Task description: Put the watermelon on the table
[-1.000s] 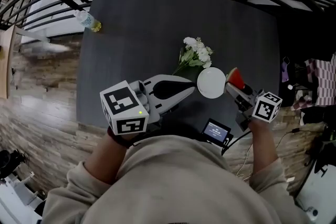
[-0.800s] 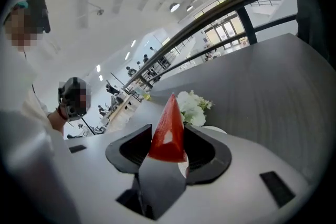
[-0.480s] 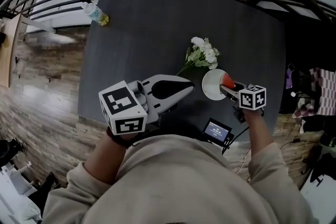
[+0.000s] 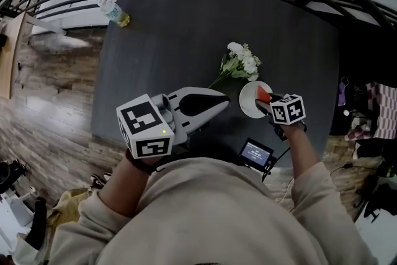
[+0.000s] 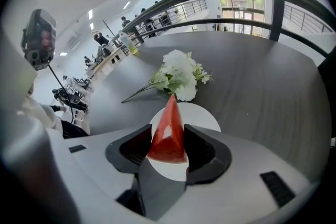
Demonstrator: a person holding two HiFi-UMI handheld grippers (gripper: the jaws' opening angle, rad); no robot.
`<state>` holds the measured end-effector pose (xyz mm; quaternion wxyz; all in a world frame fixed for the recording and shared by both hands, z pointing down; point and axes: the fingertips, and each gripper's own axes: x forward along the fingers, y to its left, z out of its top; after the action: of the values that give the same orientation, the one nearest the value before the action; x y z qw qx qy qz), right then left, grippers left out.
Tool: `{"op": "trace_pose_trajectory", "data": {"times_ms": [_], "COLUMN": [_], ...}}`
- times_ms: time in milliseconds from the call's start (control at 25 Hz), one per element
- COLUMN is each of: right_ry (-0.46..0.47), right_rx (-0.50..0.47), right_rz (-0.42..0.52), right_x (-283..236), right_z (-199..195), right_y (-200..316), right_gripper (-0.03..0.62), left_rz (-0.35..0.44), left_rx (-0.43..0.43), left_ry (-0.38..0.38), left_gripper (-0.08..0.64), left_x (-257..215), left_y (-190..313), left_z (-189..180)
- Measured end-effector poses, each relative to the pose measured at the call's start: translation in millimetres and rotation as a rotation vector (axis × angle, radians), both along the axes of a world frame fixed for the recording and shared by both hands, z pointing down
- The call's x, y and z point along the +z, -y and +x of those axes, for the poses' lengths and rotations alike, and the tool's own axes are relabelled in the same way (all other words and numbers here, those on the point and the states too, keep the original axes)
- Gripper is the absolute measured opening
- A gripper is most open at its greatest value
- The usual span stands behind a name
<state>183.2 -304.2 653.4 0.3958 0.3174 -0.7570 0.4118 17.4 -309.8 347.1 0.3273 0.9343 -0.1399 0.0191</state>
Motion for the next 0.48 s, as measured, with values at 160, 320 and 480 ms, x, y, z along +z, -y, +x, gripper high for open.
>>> {"op": "trace_pose_trajectory", "data": {"times_ms": [160,320,480], "right_ry": [-0.08,-0.171,-0.201], "right_rx": [-0.041,-0.094,-0.115], "right_rz": [-0.014,-0.027,-0.024], "right_x": [9.3,16.8,16.6], "right_z": [0.4,2.8,-1.4], "right_y": [0.0,-3.4,-1.5], "right_gripper": [0.206,0.204,0.189], "left_rz": [-0.004,-0.006,-0.006], "left_rx": [-0.007,-0.012,-0.02], "left_ry": [0.0,-0.002,-0.003], "left_gripper": [0.006,0.006,0.006], "left_x": [1.8,3.2,2.7], "left_y": [0.1,-0.9,0.6], "left_z": [-3.7,-5.1,-9.3]}}
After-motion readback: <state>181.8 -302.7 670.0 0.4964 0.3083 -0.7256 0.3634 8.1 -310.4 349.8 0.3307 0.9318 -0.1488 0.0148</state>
